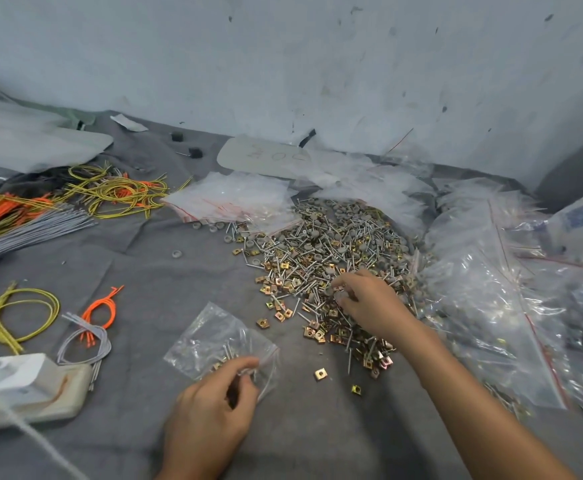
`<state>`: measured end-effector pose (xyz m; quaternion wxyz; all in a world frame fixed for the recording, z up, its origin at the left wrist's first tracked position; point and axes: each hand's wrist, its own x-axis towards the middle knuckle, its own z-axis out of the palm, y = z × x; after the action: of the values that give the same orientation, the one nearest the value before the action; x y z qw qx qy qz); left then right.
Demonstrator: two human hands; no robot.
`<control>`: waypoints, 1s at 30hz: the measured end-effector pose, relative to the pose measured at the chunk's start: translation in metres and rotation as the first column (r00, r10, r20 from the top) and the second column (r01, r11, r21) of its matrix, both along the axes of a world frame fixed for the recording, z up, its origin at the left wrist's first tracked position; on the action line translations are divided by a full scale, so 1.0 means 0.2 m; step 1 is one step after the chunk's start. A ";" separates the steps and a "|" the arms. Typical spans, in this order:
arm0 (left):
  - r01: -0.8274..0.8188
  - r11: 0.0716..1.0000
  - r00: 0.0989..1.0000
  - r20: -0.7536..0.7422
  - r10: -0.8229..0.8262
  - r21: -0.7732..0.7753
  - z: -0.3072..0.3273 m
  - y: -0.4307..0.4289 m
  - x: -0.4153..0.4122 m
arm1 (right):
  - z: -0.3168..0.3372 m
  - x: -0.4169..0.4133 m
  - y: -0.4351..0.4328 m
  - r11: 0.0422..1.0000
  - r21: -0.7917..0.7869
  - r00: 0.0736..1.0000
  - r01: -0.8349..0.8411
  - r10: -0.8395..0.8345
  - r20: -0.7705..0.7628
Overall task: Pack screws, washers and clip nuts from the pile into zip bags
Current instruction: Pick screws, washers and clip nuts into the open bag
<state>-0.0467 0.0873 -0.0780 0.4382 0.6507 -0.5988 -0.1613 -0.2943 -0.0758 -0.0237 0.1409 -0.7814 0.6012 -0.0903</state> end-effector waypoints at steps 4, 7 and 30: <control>-0.001 1.000 1.000 0.002 0.001 0.005 -0.01 0.00 0.00 | 0.01 -0.02 0.02 0.999 -0.038 0.999 0.021 -0.020 0.030; 0.017 1.000 1.000 -0.002 -0.017 -0.017 -0.02 -0.01 0.01 | 0.02 -0.04 0.05 0.995 -0.071 0.993 0.064 -0.057 0.102; 0.026 0.995 0.996 -0.083 -0.034 -0.099 -0.05 -0.02 0.02 | -0.19 0.40 0.71 0.999 0.046 0.778 0.002 -0.031 0.627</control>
<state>-0.0431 0.0832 -0.0887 0.4919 0.6121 -0.5967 -0.1655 -0.2136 0.0657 -0.0611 0.3490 -0.6983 0.5286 -0.3333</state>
